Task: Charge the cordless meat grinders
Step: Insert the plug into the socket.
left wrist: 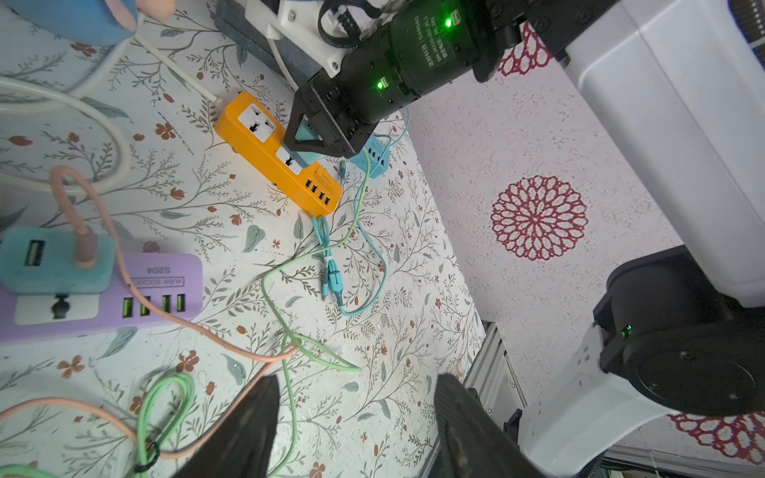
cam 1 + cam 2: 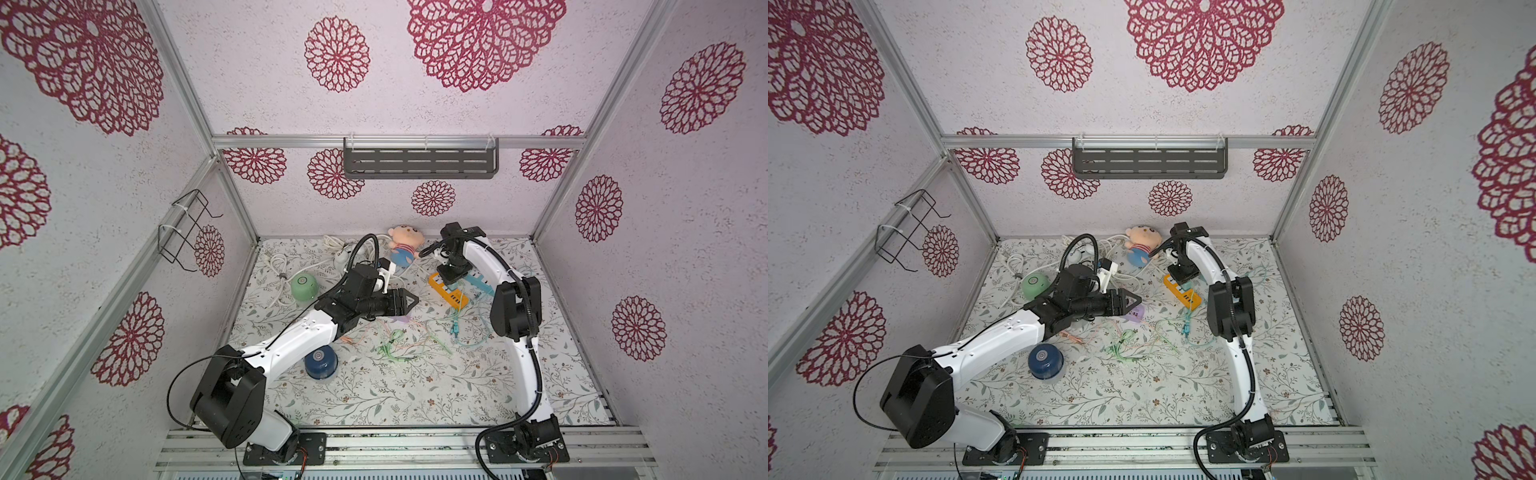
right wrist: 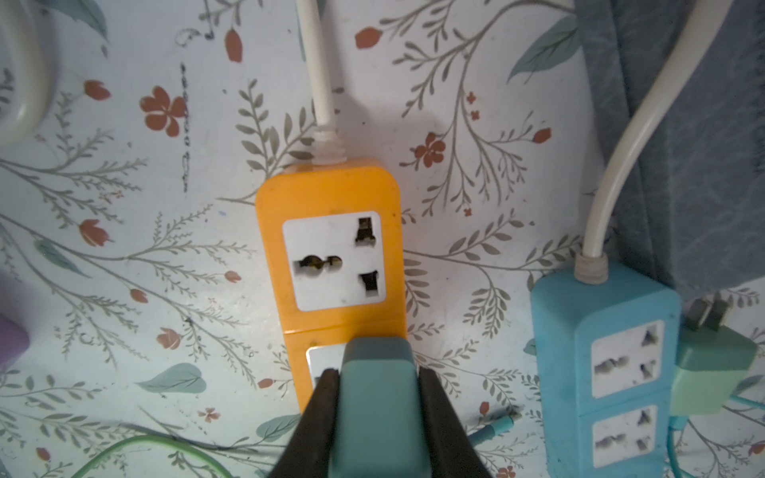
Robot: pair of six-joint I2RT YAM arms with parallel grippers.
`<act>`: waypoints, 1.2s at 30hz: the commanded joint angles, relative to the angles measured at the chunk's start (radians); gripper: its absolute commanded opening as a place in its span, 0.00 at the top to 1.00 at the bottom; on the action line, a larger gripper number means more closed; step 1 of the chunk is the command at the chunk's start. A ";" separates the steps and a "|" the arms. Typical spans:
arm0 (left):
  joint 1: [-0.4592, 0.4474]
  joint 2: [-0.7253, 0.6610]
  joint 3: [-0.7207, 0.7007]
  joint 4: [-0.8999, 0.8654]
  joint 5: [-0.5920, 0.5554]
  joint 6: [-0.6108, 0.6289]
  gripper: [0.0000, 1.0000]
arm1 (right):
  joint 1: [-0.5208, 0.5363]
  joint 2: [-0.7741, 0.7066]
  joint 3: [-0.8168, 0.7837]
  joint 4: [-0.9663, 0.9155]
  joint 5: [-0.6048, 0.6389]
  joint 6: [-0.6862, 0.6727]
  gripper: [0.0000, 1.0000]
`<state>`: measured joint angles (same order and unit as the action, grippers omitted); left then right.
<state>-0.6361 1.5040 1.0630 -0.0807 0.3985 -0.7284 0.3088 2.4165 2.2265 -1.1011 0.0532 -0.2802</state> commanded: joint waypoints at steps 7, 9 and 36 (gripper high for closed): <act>-0.022 -0.005 0.048 -0.054 -0.029 0.011 0.36 | -0.043 0.197 -0.043 -0.050 0.024 0.025 1.00; -0.023 -0.004 0.050 -0.052 -0.037 0.004 0.36 | -0.039 0.192 -0.048 -0.045 0.030 0.035 0.91; -0.002 -0.261 0.095 -0.361 -0.561 0.090 0.03 | 0.013 -0.440 -0.305 0.254 0.275 0.226 0.01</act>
<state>-0.6598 1.2766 1.1404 -0.3592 -0.0223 -0.6724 0.3130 2.1067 1.9560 -0.9226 0.2054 -0.1131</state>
